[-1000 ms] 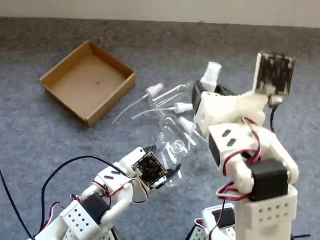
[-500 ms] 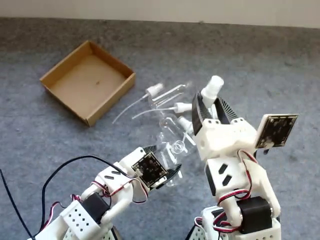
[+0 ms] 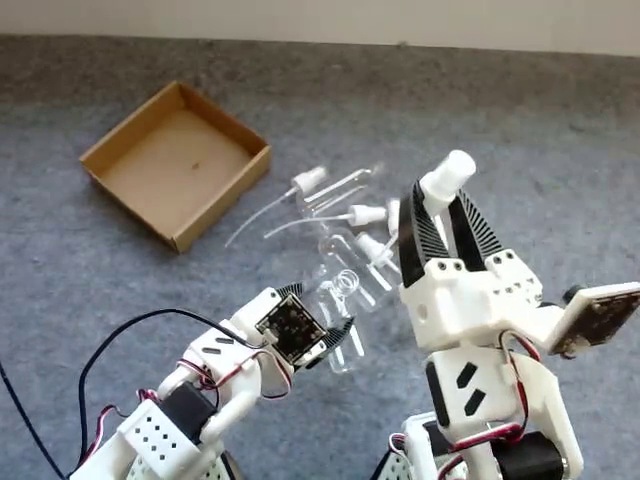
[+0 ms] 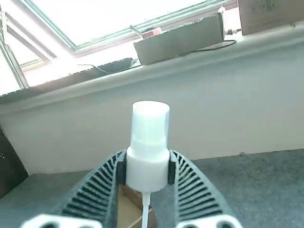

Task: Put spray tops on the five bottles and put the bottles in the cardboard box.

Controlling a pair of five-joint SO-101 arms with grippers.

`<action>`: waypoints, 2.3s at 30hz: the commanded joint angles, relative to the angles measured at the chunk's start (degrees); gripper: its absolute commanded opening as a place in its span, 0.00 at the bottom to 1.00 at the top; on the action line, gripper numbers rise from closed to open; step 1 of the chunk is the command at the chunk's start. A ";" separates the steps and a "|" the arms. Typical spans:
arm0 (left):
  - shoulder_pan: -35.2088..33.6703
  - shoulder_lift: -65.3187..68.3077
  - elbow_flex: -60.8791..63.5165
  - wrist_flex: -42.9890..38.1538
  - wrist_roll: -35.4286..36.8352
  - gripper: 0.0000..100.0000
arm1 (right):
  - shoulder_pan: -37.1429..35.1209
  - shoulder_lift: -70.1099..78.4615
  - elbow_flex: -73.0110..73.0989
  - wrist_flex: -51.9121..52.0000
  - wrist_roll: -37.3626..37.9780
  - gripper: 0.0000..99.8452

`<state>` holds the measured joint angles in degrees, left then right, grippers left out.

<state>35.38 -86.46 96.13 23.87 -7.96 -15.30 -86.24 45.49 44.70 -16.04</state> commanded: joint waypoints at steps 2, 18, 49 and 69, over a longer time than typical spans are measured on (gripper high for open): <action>-0.31 -1.27 1.45 -0.18 -0.26 0.09 | -0.40 0.22 -3.65 -1.98 -0.53 0.01; -0.57 -1.27 1.45 -0.18 -0.26 0.09 | -9.63 0.22 0.75 -1.98 -0.18 0.01; -0.66 -1.27 1.45 -0.26 -0.26 0.09 | -6.29 0.22 11.82 -2.24 3.16 0.01; -0.66 -1.27 1.45 -0.26 -0.26 0.09 | -6.20 0.22 3.21 -1.98 3.08 0.01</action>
<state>35.47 -86.37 96.13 23.87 -7.96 -22.07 -86.24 52.44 43.21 -12.35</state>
